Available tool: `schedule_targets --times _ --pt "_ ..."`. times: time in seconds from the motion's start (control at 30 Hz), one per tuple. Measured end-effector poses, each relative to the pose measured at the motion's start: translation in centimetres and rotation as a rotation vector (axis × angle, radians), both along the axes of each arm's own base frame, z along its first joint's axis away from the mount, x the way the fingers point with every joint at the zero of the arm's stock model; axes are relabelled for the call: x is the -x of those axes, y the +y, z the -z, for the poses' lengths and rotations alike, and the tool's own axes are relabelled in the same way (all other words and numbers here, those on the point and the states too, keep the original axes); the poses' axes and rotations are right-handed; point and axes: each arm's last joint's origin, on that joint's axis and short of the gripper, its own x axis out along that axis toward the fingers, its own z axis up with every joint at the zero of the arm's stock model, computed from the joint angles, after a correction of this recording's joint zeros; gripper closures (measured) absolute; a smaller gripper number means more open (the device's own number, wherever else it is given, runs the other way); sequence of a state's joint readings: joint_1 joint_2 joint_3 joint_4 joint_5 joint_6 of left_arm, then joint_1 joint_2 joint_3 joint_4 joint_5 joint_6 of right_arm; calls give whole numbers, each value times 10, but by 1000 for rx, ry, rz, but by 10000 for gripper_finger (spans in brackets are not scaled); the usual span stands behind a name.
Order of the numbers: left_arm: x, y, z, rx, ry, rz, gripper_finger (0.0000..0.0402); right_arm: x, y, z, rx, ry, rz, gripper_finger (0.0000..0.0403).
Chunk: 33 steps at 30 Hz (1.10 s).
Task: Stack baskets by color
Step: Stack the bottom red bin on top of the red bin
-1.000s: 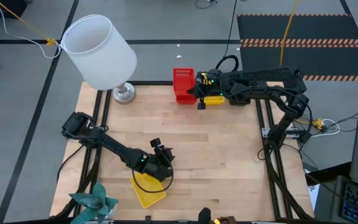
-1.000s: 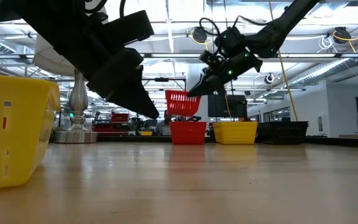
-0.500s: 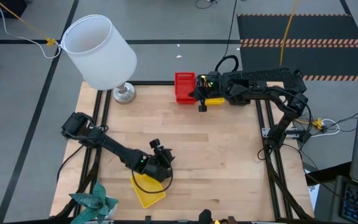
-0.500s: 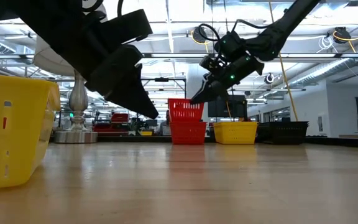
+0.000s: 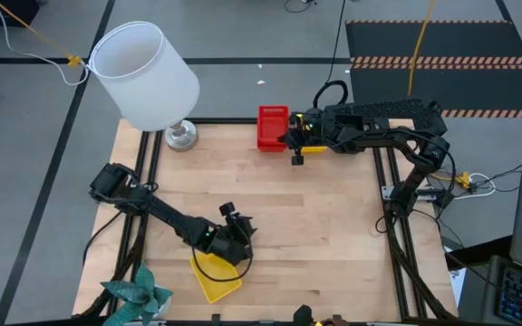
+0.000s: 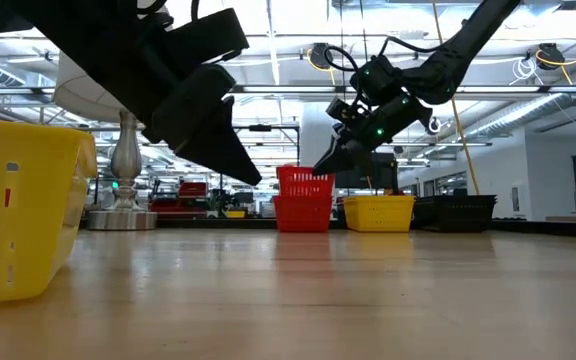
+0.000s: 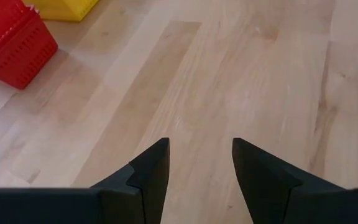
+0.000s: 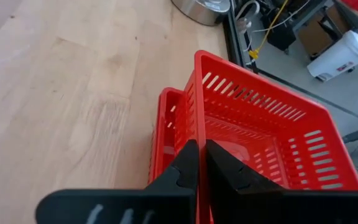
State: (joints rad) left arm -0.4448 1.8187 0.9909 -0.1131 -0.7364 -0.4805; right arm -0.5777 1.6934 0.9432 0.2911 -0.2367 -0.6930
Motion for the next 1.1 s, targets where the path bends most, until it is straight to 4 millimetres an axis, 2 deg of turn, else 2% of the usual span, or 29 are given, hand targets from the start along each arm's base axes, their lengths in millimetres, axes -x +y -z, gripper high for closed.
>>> schedule_targets --times 0.5,1.1 --pt "-3 -1 -2 3 -31 13 225 -1 0 -1 14 -13 -7 379" --pt "-4 -2 -4 8 -45 19 225 -1 -2 -3 18 -39 -51 376"
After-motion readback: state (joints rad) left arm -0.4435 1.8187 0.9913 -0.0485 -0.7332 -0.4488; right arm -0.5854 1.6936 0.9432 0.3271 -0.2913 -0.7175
